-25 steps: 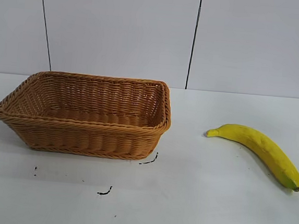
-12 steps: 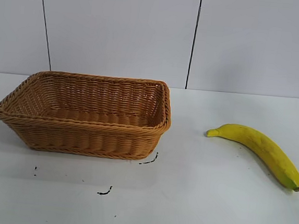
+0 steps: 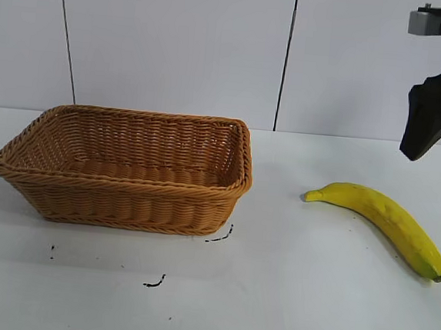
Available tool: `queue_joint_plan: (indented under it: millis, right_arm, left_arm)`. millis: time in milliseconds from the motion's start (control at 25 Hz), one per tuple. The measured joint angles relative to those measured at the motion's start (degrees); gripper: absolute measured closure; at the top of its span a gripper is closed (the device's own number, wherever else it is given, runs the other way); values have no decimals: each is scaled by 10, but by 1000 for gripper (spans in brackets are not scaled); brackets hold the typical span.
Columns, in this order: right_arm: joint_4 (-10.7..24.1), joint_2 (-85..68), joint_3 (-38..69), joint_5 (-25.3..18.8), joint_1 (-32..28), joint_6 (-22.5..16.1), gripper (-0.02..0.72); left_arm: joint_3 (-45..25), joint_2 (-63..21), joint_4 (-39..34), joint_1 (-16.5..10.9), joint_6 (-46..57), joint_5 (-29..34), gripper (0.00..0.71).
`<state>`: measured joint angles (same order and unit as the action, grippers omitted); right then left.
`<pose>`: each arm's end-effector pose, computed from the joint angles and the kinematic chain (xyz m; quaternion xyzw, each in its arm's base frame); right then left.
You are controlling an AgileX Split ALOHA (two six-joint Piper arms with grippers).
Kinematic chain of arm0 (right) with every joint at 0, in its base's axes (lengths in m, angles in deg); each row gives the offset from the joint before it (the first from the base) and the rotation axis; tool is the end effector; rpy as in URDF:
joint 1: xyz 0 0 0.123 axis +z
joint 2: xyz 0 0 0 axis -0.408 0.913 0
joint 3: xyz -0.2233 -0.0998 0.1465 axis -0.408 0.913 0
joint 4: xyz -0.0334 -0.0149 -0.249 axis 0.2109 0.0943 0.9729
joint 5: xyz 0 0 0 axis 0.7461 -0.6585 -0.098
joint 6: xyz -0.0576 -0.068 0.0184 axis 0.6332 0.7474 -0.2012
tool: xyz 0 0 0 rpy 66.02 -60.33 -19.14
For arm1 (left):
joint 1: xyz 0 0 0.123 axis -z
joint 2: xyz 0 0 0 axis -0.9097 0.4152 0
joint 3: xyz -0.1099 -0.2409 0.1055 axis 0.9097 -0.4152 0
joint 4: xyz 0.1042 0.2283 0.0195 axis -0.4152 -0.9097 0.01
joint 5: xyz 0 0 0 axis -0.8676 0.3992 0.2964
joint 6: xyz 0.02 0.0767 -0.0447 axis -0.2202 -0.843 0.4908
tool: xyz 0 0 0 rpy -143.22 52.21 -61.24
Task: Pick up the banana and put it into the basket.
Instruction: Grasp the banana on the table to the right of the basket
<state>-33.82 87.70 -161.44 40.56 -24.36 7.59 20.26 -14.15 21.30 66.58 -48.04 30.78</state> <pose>0.3837 0.0086 0.1799 -0.2064 0.9715 0.0347 0.1118 -0.0059 -0.0056 0.2769 0.0340 0.8527 -0.0257 0.5207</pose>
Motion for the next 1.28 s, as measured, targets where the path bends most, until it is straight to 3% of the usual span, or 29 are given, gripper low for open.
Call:
queue_joint_plan:
  millis: [240, 720, 880, 960, 1040, 1280]
  right_arm:
    - [-7, 52, 0, 53, 0, -3, 13]
    - [-20, 112, 0, 78, 0, -15, 16]
    - [-14, 112, 0, 84, 0, -36, 156]
    - [0, 112, 0, 84, 0, -52, 262]
    - [17, 112, 0, 84, 0, -73, 421]
    - [41, 108, 0, 72, 0, -92, 412]
  left_arm:
    - [0, 0, 0, 0, 0, 0, 17]
    - [0, 0, 0, 0, 0, -1, 17]
    - [0, 0, 0, 0, 0, 0, 17]
    - [0, 0, 0, 0, 0, 0, 17]
    - [0, 0, 0, 0, 0, 0, 17]
    - [0, 0, 0, 0, 0, 0, 17]
